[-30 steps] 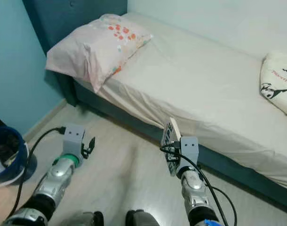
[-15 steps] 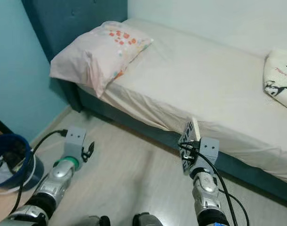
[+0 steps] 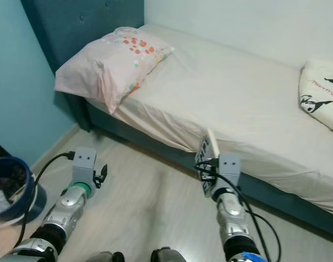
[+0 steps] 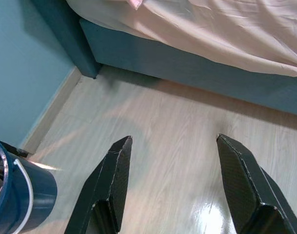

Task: Clean up the room

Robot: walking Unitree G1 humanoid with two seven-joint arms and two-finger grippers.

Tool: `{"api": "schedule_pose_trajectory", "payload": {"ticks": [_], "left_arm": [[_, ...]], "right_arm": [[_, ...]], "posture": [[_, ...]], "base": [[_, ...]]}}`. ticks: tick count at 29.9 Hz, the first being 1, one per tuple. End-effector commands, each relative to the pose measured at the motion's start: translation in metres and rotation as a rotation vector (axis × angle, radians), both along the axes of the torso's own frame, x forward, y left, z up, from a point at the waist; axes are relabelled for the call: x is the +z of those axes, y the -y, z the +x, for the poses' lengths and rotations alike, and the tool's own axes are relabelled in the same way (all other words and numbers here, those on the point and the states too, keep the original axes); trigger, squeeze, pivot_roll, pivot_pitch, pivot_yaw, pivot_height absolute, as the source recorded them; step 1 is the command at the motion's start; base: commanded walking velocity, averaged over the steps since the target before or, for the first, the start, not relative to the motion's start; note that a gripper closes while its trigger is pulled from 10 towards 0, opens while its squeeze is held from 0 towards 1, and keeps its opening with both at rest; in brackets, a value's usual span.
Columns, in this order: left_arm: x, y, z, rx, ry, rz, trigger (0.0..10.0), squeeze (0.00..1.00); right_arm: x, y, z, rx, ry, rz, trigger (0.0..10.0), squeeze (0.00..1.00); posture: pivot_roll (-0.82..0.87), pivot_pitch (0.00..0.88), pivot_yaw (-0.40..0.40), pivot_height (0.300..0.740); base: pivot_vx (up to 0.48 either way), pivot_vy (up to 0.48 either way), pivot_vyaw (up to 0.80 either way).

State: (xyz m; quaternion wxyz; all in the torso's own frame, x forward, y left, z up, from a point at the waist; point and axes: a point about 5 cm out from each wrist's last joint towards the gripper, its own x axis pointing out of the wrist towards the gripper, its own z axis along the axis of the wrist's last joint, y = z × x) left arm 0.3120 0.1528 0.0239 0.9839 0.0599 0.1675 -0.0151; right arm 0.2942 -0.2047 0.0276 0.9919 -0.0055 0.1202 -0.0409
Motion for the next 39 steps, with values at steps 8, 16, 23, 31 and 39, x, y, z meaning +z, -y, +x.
{"api": "schedule_pose_trajectory", "payload": {"ticks": [8, 16, 23, 31, 39], "left_arm": [[-0.003, 0.004, -0.005, -0.010, 0.011, -0.019, 10.0, 0.00], [0.004, 0.012, 0.001, -0.085, 0.038, 0.033, 10.0, 0.00], [0.003, 0.004, -0.001, -0.059, 0.034, -0.038, 10.0, 0.00], [0.000, -0.004, -0.006, -0.016, 0.036, -0.075, 10.0, 0.00], [0.000, 0.001, -0.008, -0.002, 0.060, -0.039, 10.0, 0.00]], "right_arm": [[-0.001, -0.009, 0.001, 0.023, -0.002, 0.003, 10.0, 0.00], [-0.004, -0.001, -0.001, -0.052, -0.017, 0.007, 10.0, 0.00], [-0.001, -0.003, 0.000, -0.027, 0.004, 0.029, 10.0, 0.00], [0.000, -0.014, 0.006, 0.029, -0.009, 0.019, 10.0, 0.00], [0.011, -0.012, 0.015, 0.019, 0.044, 0.039, 10.0, 0.00]], "posture": [[0.04, 0.032, 0.022, 0.737], [0.06, 0.048, 0.029, 0.737], [0.06, 0.023, 0.001, 0.737], [0.06, 0.023, 0.001, 0.737], [0.07, 0.026, 0.002, 0.737]], "base": [[0.000, 0.000, 0.00], [0.000, 0.000, 0.00], [0.000, 0.000, 0.00], [0.000, 0.000, 0.00], [0.000, 0.000, 0.00]]}}
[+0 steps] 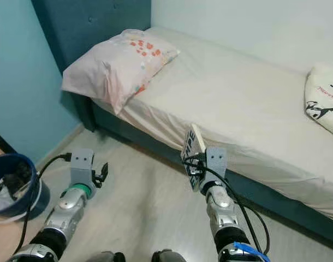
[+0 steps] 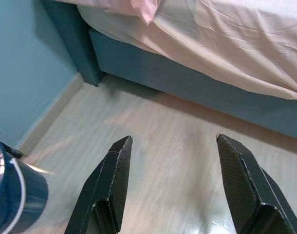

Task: Clean up the room

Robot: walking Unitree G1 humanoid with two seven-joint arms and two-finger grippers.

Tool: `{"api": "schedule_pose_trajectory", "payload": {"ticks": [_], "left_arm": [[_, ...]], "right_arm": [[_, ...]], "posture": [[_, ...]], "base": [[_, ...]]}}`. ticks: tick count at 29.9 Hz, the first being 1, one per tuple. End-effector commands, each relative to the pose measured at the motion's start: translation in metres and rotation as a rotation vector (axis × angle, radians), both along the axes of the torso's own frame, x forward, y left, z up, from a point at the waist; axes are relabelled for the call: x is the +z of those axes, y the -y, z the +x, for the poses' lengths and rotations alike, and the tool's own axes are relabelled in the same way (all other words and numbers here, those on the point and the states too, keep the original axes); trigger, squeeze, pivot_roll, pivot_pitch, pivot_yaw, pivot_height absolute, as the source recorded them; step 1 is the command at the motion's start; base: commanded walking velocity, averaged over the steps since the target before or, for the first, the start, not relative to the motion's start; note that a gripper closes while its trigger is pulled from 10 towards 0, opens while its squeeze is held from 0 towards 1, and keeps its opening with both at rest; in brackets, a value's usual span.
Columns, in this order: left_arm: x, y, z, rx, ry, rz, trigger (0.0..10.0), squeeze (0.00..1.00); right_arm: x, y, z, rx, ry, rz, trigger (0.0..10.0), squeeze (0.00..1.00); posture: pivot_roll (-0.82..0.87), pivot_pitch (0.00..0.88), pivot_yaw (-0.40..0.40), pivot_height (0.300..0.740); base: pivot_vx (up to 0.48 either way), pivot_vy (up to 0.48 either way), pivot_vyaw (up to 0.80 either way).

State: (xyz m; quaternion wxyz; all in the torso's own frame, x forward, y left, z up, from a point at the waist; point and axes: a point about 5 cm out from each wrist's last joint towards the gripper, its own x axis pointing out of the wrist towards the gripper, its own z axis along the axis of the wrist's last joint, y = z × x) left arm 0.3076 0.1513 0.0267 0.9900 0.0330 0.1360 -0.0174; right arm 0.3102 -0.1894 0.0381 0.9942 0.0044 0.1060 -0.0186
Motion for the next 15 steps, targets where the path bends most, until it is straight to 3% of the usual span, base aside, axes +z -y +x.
{"api": "schedule_pose_trajectory", "payload": {"ticks": [1, 15], "left_arm": [[-0.003, -0.001, -0.003, -0.002, -0.003, 0.017, 10.0, 0.00], [0.001, -0.009, 0.002, 0.021, -0.018, 0.002, 10.0, 0.00]], "right_arm": [[0.000, 0.003, -0.001, -0.023, 0.014, 0.016, 10.0, 0.00], [-0.004, -0.008, -0.002, -0.043, 0.012, 0.054, 10.0, 0.00]], "posture": [[0.07, 0.026, 0.002, 0.737], [0.09, 0.003, 0.010, 0.737]], "base": [[0.000, 0.000, 0.00], [0.000, 0.000, 0.00]]}}
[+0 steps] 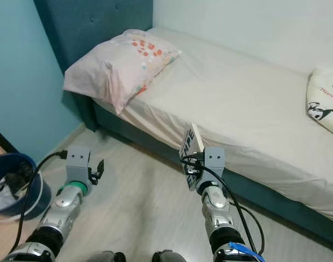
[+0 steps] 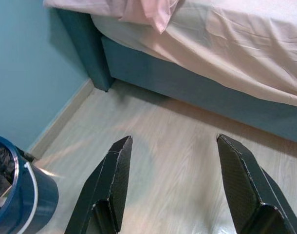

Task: Clean up the room

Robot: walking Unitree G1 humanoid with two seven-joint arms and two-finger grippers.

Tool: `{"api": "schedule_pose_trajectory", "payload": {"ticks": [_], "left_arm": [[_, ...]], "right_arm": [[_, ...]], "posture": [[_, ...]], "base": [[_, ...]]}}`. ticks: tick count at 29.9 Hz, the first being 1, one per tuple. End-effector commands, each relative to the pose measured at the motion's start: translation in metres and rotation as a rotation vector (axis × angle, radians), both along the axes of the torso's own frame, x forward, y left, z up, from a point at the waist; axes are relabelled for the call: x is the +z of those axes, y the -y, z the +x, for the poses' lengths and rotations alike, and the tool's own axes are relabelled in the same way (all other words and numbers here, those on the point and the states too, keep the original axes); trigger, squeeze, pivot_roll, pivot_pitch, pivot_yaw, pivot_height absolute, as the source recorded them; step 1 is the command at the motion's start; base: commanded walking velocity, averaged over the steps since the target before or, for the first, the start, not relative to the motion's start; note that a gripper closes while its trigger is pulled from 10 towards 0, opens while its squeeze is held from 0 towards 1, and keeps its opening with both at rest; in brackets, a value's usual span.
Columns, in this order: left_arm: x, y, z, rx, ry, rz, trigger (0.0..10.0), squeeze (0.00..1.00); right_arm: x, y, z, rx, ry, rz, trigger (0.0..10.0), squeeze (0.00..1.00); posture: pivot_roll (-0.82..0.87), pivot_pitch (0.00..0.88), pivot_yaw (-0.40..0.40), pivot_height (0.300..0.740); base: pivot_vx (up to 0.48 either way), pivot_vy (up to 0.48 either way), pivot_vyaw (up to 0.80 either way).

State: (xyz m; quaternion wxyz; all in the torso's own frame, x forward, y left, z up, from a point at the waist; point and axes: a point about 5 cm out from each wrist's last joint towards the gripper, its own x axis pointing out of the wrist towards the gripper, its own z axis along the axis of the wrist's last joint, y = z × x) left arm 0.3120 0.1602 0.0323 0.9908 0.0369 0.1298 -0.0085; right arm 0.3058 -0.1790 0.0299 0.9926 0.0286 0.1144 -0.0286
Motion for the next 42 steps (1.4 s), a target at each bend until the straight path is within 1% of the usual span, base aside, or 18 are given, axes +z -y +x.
{"api": "schedule_pose_trajectory", "payload": {"ticks": [1, 2, 4, 6, 8, 9, 10, 12, 14, 18, 19, 20, 26, 27, 29, 32, 38, 42], "left_arm": [[-0.005, -0.001, -0.002, 0.009, -0.039, -0.015, 10.0, 0.00], [-0.009, 0.000, -0.003, 0.022, -0.064, -0.025, 10.0, 0.00], [-0.009, 0.000, -0.003, 0.022, -0.064, -0.025, 10.0, 0.00], [-0.011, -0.001, -0.005, 0.031, -0.083, -0.032, 10.0, 0.00], [-0.014, -0.001, -0.006, 0.035, -0.095, -0.015, 10.0, 0.00], [-0.020, -0.002, -0.012, 0.028, -0.115, 0.003, 10.0, 0.00], [-0.020, -0.002, -0.012, 0.028, -0.115, 0.003, 10.0, 0.00], [-0.034, -0.009, -0.024, 0.030, -0.165, 0.049, 10.0, 0.00], [-0.038, -0.014, -0.029, 0.056, -0.179, 0.024, 10.0, 0.00], [-0.036, -0.015, -0.028, 0.049, -0.167, 0.027, 10.0, 0.00], [-0.032, -0.015, -0.025, 0.026, -0.138, 0.050, 10.0, 0.00], [-0.030, -0.016, -0.025, 0.034, -0.134, 0.044, 10.0, 0.00], [-0.030, -0.016, -0.025, 0.035, -0.129, 0.047, 10.0, 0.00], [-0.031, -0.018, -0.027, 0.051, -0.125, 0.034, 10.0, 0.00], [-0.032, -0.018, -0.028, 0.065, -0.122, 0.024, 10.0, 0.00], [-0.034, -0.016, -0.031, 0.067, -0.121, 0.025, 10.0, 0.00], [-0.034, -0.015, -0.032, 0.055, -0.124, 0.026, 10.0, 0.00], [-0.037, -0.014, -0.033, 0.042, -0.147, 0.027, 10.0, 0.00]], "right_arm": [[0.004, 0.002, 0.002, -0.018, 0.027, 0.008, 10.0, 0.00], [0.002, 0.004, 0.001, -0.024, 0.016, 0.009, 10.0, 0.00], [0.002, 0.004, 0.001, -0.024, 0.016, 0.009, 10.0, 0.00], [0.000, 0.004, 0.001, -0.029, 0.007, 0.010, 10.0, 0.00], [-0.002, 0.005, -0.001, -0.038, -0.002, 0.011, 10.0, 0.00], [-0.008, 0.004, -0.006, -0.018, -0.022, -0.006, 10.0, 0.00], [-0.008, 0.004, -0.006, -0.018, -0.022, -0.006, 10.0, 0.00], [-0.018, -0.005, -0.016, 0.035, -0.036, -0.007, 10.0, 0.00], [-0.022, -0.011, -0.020, 0.045, -0.039, 0.010, 10.0, 0.00], [-0.023, -0.012, -0.020, 0.040, -0.043, 0.010, 10.0, 0.00], [-0.020, -0.013, -0.017, 0.040, -0.036, 0.007, 10.0, 0.00], [-0.018, -0.013, -0.015, 0.037, -0.034, -0.004, 10.0, 0.00], [-0.017, -0.012, -0.014, 0.043, -0.038, -0.041, 10.0, 0.00], [-0.017, -0.011, -0.014, 0.020, -0.032, -0.029, 10.0, 0.00], [-0.017, -0.010, -0.015, 0.002, -0.027, -0.019, 10.0, 0.00], [-0.022, -0.011, -0.020, 0.025, -0.031, -0.040, 10.0, 0.00], [-0.023, -0.011, -0.022, 0.029, -0.033, -0.036, 10.0, 0.00], [-0.024, -0.012, -0.023, 0.021, -0.040, -0.030, 10.0, 0.00]], "posture": [[0.09, 0.006, 0.010, 0.737], [0.08, 0.025, 0.010, 0.737], [0.08, 0.025, 0.010, 0.737], [0.08, 0.013, 0.008, 0.737], [0.08, 0.002, 0.000, 0.737], [0.10, 0.000, -0.015, 0.737], [0.10, 0.000, -0.015, 0.737], [0.10, 0.000, -0.006, 0.737], [0.11, 0.002, -0.001, 0.737], [0.11, 0.000, 0.002, 0.737], [0.11, 0.000, 0.004, 0.737], [0.11, 0.019, 0.003, 0.737], [0.11, 0.014, 0.000, 0.737], [0.11, 0.030, -0.001, 0.737], [0.11, 0.030, -0.001, 0.737], [0.12, 0.033, -0.008, 0.737], [0.11, 0.022, -0.001, 0.737], [0.11, 0.008, 0.004, 0.737]], "base": [[0.000, 0.000, 0.00], [0.000, 0.000, 0.00], [0.000, 0.000, 0.00], [0.000, 0.000, 0.00], [0.000, 0.000, 0.00], [0.000, 0.000, 0.00], [0.000, 0.000, 0.00], [0.000, 0.000, 0.00], [0.000, 0.000, 0.00], [0.000, 0.000, 0.00], [0.000, 0.000, 0.00], [0.000, 0.000, 0.00], [0.000, 0.000, 0.00], [0.000, 0.000, 0.00], [0.000, 0.000, 0.00], [0.000, 0.000, 0.00], [0.000, 0.000, 0.00], [0.000, 0.000, 0.00]]}}
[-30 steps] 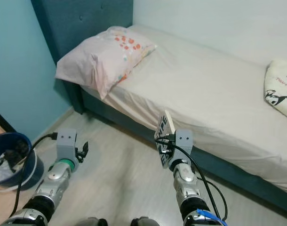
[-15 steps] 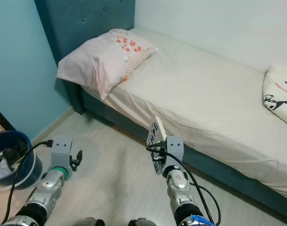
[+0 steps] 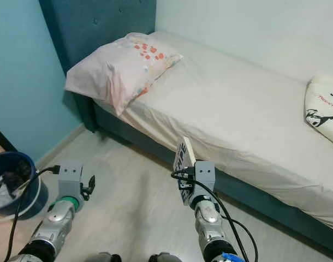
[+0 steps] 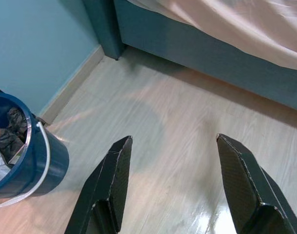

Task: Clean up the room

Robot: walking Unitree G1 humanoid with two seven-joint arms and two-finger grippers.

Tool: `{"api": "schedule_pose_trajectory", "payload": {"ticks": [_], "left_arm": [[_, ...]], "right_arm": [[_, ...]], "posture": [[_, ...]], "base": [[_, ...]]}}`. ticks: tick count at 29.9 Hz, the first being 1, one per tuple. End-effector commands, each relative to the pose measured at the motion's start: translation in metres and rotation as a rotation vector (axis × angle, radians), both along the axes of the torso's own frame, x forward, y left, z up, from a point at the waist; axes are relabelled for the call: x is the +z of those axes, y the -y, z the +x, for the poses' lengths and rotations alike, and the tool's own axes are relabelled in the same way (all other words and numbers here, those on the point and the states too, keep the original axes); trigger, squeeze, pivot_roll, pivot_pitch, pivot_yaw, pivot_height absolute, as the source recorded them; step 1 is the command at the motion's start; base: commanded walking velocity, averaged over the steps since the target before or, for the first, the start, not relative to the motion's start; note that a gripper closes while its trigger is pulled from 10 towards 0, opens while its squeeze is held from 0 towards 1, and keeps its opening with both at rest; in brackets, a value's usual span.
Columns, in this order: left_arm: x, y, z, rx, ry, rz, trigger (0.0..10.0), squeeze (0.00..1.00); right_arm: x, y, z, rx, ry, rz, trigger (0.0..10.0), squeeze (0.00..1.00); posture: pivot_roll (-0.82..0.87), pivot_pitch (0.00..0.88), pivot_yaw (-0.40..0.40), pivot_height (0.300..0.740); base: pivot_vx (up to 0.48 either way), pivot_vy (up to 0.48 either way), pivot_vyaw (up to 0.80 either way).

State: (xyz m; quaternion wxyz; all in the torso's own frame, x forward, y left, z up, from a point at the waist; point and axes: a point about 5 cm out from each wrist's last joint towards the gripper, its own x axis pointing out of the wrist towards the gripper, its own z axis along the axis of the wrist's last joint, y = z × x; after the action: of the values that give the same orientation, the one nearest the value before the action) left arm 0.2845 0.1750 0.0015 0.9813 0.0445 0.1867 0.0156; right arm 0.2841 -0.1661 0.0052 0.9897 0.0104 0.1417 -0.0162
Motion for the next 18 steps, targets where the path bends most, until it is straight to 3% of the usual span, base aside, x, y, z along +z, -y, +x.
{"api": "schedule_pose_trajectory", "payload": {"ticks": [1, 6, 12, 18], "left_arm": [[-0.007, 0.000, -0.006, -0.008, -0.034, 0.003, 10.0, 0.00], [-0.010, 0.005, -0.007, 0.010, -0.064, -0.031, 10.0, 0.00], [-0.012, 0.022, -0.010, -0.043, -0.047, -0.098, 10.0, 0.00], [-0.010, 0.025, -0.010, -0.047, -0.027, -0.087, 10.0, 0.00]], "right_arm": [[0.000, 0.001, -0.001, -0.009, 0.016, 0.001, 10.0, 0.00], [-0.002, 0.004, -0.001, -0.024, -0.010, 0.006, 10.0, 0.00], [0.003, 0.016, 0.000, -0.049, 0.009, -0.014, 10.0, 0.00], [0.001, 0.018, -0.004, -0.058, 0.011, -0.027, 10.0, 0.00]], "posture": [[0.11, 0.008, 0.004, 0.737], [0.11, 0.026, 0.001, 0.737], [0.10, 0.074, 0.014, 0.737], [0.11, 0.103, 0.012, 0.737]], "base": [[0.000, 0.000, 0.00], [0.000, 0.000, 0.00], [0.000, 0.000, 0.00], [0.000, 0.000, 0.00]]}}
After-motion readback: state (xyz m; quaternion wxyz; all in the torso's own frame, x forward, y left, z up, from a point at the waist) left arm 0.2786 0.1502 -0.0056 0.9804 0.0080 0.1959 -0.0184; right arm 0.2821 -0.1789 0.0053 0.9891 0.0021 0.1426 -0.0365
